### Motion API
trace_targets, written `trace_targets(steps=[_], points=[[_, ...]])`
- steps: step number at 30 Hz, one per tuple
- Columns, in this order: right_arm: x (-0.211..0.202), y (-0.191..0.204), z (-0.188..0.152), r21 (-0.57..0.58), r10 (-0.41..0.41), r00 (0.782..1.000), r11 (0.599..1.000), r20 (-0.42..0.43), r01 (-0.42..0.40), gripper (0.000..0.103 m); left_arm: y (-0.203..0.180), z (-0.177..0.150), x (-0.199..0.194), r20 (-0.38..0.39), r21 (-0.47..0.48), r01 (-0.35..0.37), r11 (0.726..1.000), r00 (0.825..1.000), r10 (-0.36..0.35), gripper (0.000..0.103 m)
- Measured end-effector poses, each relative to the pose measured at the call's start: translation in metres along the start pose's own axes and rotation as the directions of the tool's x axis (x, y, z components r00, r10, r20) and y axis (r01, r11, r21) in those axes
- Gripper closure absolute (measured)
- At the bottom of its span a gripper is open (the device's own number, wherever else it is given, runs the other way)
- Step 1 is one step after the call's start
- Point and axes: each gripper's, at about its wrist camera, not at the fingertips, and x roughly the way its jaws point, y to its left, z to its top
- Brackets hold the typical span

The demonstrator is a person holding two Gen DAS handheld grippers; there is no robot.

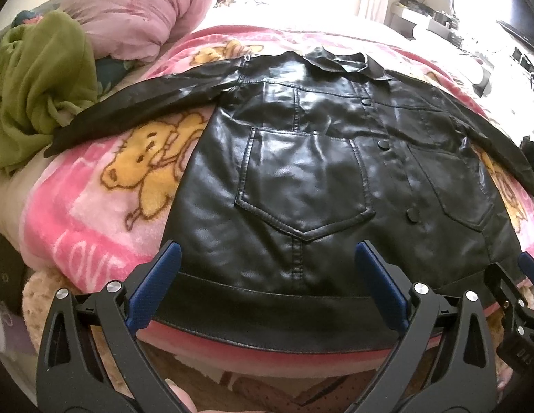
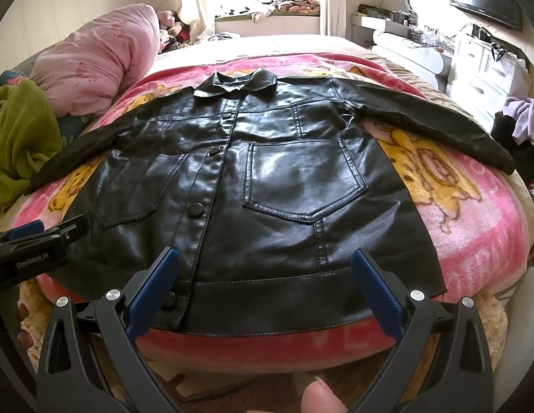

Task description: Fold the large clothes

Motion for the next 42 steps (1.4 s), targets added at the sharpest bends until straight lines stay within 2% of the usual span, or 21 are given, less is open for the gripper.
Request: trace_targets(steps=[27, 34, 42], points=[[-0.006, 0.001, 0.010, -0.007, 0.006, 1.000, 1.000, 0.022, -0.006, 0.004, -0.007, 0.006, 0.001, 0.012, 0.009, 0.006, 1.000, 1.000, -0.006, 0.008], [-0.003, -0.008, 0.029, 0.026, 0.019, 1.000, 0.999, 0.016, -0.019, 0.004, -0.016, 0.022, 0.011, -0.008, 0.022, 0.029, 0.999, 1.000, -0.029, 0.008], [0.012, -0.027, 0.071, 0.066, 0.017, 1.000, 0.998, 0.021, -0.018, 0.004, -0.034, 0.061, 0.021, 0.004, 0.058, 0.041, 0.997, 0.999, -0.042, 0.008]])
